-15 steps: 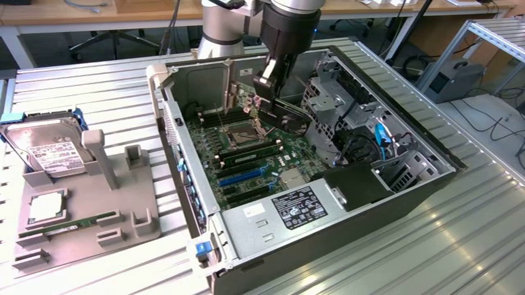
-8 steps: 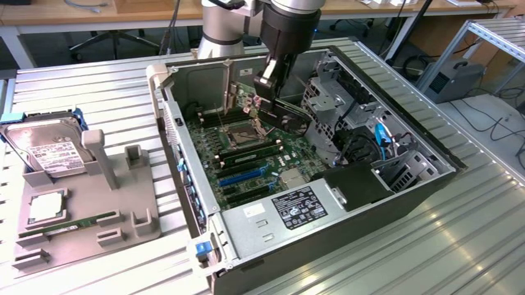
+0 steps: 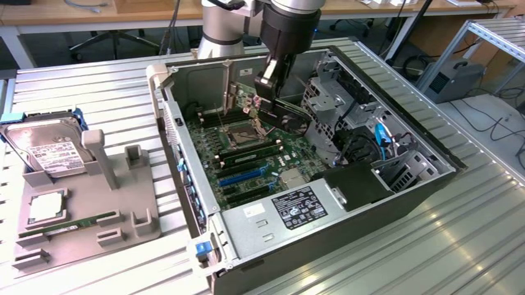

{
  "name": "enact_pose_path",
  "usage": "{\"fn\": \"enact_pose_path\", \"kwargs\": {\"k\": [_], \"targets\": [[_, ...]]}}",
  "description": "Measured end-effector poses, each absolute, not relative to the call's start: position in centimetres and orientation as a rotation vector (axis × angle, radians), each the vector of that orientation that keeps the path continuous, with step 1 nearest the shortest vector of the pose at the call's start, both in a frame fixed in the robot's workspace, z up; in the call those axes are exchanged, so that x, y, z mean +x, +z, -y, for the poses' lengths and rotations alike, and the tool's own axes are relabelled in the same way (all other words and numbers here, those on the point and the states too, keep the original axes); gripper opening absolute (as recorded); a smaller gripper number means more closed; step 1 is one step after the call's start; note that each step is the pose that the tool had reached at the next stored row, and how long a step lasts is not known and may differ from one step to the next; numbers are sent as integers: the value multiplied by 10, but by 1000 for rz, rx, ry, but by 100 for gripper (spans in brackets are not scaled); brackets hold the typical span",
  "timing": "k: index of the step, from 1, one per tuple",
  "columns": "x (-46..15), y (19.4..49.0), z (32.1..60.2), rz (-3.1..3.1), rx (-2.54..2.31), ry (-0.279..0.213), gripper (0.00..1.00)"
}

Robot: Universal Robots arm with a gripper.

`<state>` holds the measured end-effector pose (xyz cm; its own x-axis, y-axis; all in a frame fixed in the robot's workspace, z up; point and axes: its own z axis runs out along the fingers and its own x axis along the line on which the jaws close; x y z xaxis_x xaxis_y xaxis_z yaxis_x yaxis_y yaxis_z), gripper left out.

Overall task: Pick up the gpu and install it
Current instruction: 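Insert the gpu into the slot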

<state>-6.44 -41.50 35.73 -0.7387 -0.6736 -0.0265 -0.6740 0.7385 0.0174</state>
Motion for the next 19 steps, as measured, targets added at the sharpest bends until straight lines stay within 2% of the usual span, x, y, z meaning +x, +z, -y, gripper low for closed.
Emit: {"fn": "enact_pose_path", "kwargs": {"k": [19], "targets": [[-64,357,415,-2887,-1191,41,27]]}}
